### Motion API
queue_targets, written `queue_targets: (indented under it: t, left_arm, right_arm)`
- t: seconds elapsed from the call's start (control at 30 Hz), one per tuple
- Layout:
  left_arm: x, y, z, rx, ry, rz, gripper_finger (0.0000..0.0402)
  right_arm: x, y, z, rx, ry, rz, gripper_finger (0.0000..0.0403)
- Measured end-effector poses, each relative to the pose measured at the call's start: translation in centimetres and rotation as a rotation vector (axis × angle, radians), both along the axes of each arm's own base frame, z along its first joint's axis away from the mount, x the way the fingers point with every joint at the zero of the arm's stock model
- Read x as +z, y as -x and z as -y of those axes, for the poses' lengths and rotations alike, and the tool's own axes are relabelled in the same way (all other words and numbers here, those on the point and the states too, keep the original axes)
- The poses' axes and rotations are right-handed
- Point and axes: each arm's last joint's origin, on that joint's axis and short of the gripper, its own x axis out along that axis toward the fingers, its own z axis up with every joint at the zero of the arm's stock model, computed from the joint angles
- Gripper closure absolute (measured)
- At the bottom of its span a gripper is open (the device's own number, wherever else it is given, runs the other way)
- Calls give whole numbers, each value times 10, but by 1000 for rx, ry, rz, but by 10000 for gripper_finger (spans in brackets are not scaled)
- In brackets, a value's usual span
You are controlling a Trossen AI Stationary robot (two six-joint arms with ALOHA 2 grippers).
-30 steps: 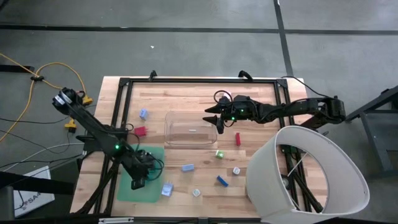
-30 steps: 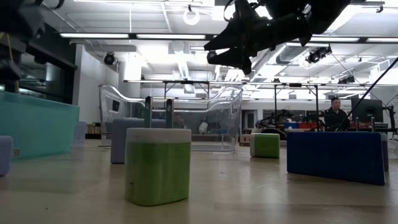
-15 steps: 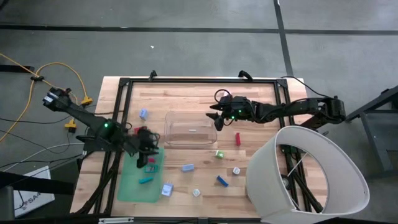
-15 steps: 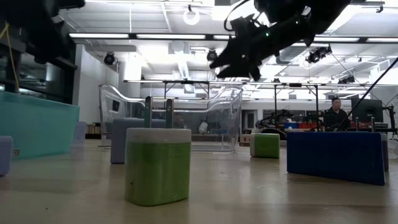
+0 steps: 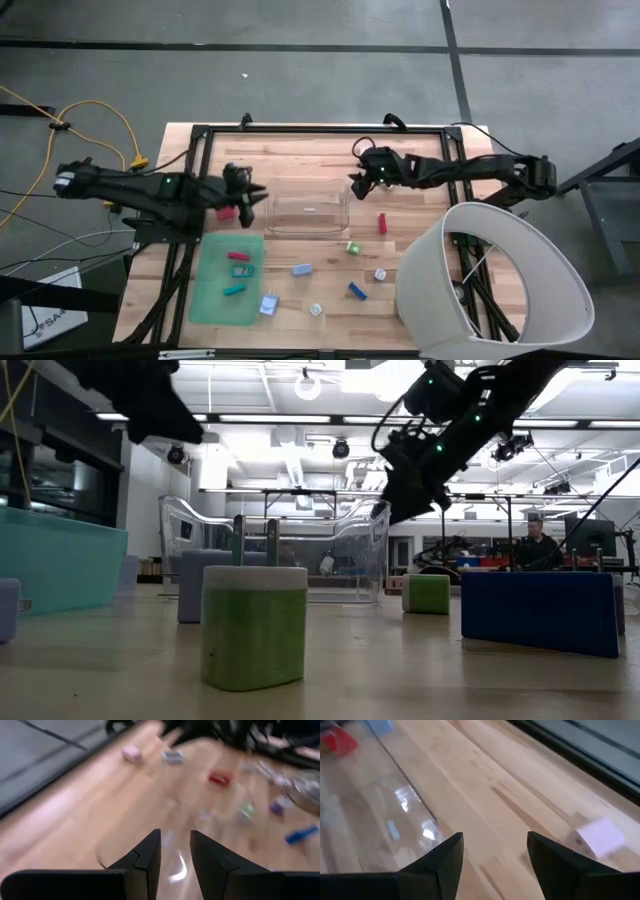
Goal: Pick & Place Office items
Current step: Put the white digital clock into the green bin
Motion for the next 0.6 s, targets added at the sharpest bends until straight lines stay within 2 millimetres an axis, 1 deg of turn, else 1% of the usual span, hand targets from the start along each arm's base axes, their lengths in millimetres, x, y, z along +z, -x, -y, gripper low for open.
queue_targets:
  t: [0.17,0.3,0.43,0.6]
  left_arm:
    - [7,-3,-20,97,-55,53,301]
    - [11,-3,-31,157,-78,90,301]
    - [13,-3,-36,189,-82,113,301]
    - [13,-2,-38,198,-82,112,301]
  right_arm:
    - [-9,13,6,-34,-45,-139,195]
    - [-15,24,7,-52,-80,-247,195]
    - [-19,34,7,-78,-99,-349,195]
    - [-23,44,9,-103,-125,-443,195]
